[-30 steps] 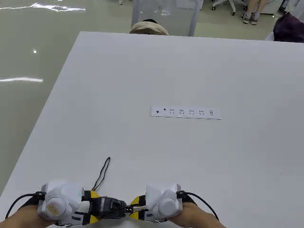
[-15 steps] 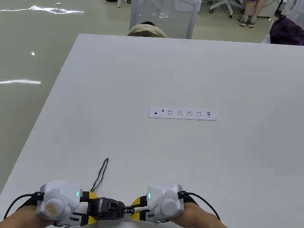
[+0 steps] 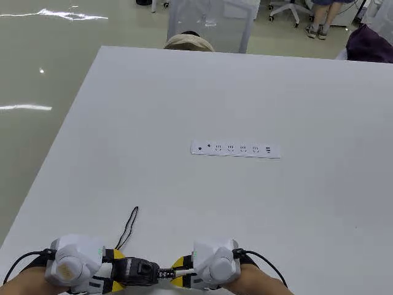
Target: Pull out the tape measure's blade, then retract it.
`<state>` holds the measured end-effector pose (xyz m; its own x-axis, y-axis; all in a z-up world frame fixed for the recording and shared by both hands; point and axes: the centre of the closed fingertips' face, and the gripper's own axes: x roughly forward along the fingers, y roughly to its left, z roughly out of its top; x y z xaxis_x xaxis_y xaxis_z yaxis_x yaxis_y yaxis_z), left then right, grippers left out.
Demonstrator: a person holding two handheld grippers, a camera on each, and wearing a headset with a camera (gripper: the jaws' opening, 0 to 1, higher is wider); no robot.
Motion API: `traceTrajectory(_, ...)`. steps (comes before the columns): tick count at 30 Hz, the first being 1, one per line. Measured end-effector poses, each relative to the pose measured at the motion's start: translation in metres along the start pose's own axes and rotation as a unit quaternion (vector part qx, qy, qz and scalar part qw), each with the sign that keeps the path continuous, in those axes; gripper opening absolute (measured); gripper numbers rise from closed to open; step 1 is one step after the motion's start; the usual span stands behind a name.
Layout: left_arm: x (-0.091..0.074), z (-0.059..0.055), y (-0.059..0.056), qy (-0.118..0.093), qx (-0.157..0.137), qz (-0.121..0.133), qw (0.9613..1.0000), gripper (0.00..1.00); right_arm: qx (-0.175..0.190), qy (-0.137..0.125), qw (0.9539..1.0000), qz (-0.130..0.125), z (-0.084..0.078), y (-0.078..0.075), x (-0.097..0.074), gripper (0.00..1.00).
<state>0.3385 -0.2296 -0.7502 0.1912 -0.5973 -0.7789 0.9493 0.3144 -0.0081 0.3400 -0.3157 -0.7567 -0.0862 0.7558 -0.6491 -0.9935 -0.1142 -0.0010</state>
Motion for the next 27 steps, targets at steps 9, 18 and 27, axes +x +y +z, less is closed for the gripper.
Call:
traceTrajectory(9, 0.0, 0.0, 0.0, 0.0, -0.001, -0.001, 1.0, 0.27, 0.002, -0.001, 1.0, 0.002, -0.002, 0.0, -0.004, 0.09)
traceTrajectory(18, 0.001, 0.001, -0.001, -0.001, -0.003, -0.002, 1.0, 0.27, 0.01, -0.003, 0.9999, 0.003, -0.005, 0.001, -0.009, 0.09)
traceTrajectory(27, 0.001, 0.002, -0.001, -0.001, -0.004, -0.002, 1.0, 0.27, 0.009, -0.001, 1.0, 0.003, -0.01, 0.001, -0.014, 0.09)
